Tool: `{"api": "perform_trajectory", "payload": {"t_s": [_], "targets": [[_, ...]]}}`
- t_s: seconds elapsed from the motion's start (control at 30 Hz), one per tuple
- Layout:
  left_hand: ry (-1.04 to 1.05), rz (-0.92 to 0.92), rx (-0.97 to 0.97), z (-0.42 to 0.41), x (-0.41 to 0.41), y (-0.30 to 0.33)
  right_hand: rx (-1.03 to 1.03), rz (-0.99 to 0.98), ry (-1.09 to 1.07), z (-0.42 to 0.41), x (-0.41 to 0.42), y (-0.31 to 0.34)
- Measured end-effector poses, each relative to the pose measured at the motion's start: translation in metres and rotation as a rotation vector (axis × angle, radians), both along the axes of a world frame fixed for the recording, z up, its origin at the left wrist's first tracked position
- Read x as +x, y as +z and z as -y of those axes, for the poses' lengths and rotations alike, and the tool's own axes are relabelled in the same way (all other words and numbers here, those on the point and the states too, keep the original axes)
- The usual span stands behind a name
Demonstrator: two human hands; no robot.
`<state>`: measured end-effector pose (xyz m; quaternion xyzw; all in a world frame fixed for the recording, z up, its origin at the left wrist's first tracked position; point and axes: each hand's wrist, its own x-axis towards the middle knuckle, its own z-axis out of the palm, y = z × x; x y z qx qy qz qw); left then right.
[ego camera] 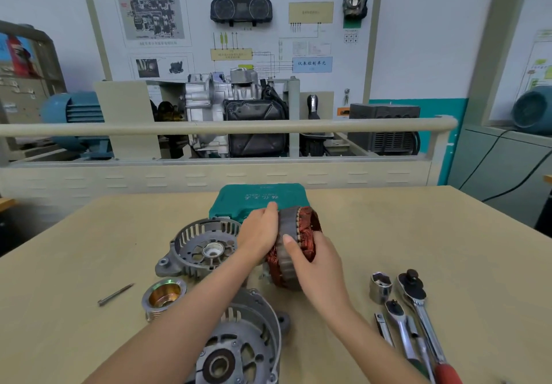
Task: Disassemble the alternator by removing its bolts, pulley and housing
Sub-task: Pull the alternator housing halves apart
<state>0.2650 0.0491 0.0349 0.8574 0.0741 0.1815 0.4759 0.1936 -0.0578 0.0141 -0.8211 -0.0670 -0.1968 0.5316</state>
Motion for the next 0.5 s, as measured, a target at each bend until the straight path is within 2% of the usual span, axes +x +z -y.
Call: {"api": "perform_trajectory", "payload": {"t_s": [0.13, 0.23, 0.27, 0.4, 0.5], "targets": [[-0.215, -0.063, -0.216, -0.013, 0.004, 0.004, 0.033, 0.028, 0.066, 0.003, -0.006, -0.005], [-0.300, -0.100, -0.250, -0.020, 0.004, 0.005, 0.248, 0.008, -0.028, 0.007, 0.000, 0.000], [-0.282, -0.073, -0.186, -0.021, 0.004, 0.008, 0.256, -0.003, -0.056, 0.008, 0.003, 0.003], [-0.079, 0.066, 0.393, -0.023, -0.009, 0.026, 0.166, -0.065, -0.103, 0.016, 0.016, 0.009], [-0.214, -0.088, 0.470, -0.013, -0.036, 0.029, 0.094, -0.194, -0.122, 0.037, 0.032, 0.008]]}}
